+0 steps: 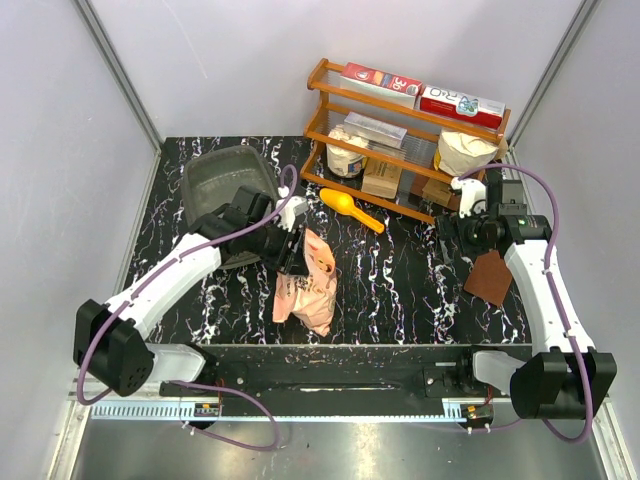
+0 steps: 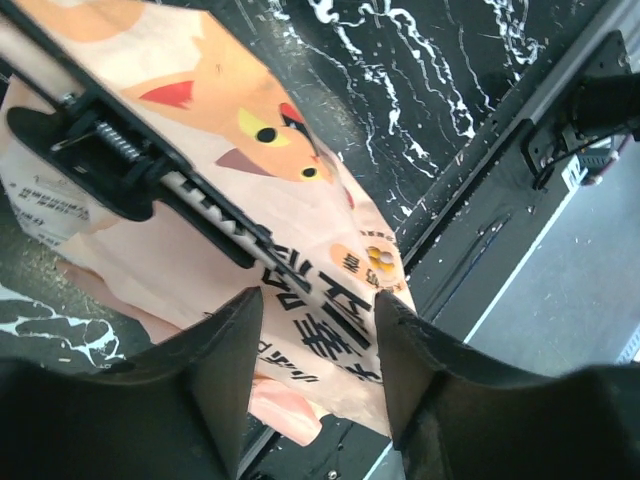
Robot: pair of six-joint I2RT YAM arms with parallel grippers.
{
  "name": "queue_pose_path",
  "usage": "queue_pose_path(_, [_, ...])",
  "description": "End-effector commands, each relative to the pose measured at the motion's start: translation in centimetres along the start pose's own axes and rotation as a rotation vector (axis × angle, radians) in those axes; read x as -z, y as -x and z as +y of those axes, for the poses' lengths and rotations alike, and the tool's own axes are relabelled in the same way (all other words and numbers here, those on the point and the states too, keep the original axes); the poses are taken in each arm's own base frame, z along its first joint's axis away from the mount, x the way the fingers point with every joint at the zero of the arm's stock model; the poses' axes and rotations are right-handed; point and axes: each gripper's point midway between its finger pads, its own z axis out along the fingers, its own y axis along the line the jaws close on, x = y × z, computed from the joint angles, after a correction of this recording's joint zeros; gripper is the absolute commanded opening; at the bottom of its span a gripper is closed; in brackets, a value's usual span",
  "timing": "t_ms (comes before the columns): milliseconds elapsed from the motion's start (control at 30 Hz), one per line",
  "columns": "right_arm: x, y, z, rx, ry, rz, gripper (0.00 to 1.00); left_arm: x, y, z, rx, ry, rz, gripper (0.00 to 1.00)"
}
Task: Fill the litter box with clean litter
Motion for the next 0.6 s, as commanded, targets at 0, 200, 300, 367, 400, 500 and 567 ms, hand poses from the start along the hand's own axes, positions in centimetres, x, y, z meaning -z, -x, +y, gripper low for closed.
queue_pose_path(0, [0.7,1.1,0.8,0.041,0.034,-0.066,1.0,0.0,0.2,1.4,0.019,0.085,0.011,0.42])
queue_pose_path(200, [0.7,1.6,1.3,0.062,0.076,-0.078,1.0,1.1,-0.2,0.9,-0.045,0.067,0.022,0.0])
queue_pose_path(300, [1.7,2.6,3.2,0.148,0.187,-0.124,1.0,2.1,-0.2,0.7,-0.124,0.069,0.065,0.0])
queue_pose_path(367, [2.7,3.7,4.5,0.211,0.247,-0.203,1.0,3.2,0.3,0.8,-0.211,0.085,0.114,0.0])
queue_pose_path(400, [2.9,4.0,4.9,0.228,0.266,-0.233,1.0,3.6,0.8,1.2,-0.292,0.098,0.132,0.0])
queue_pose_path(500, [3.6,6.0,5.7,0.268,0.3,-0.348,1.0,5.5,3.2,2.3,-0.412,0.191,0.149,0.0])
queue_pose_path(567, [3.5,6.5,6.1,0.245,0.335,-0.349,1.0,6.1,4.0,1.6,-0.473,0.175,0.13,0.0])
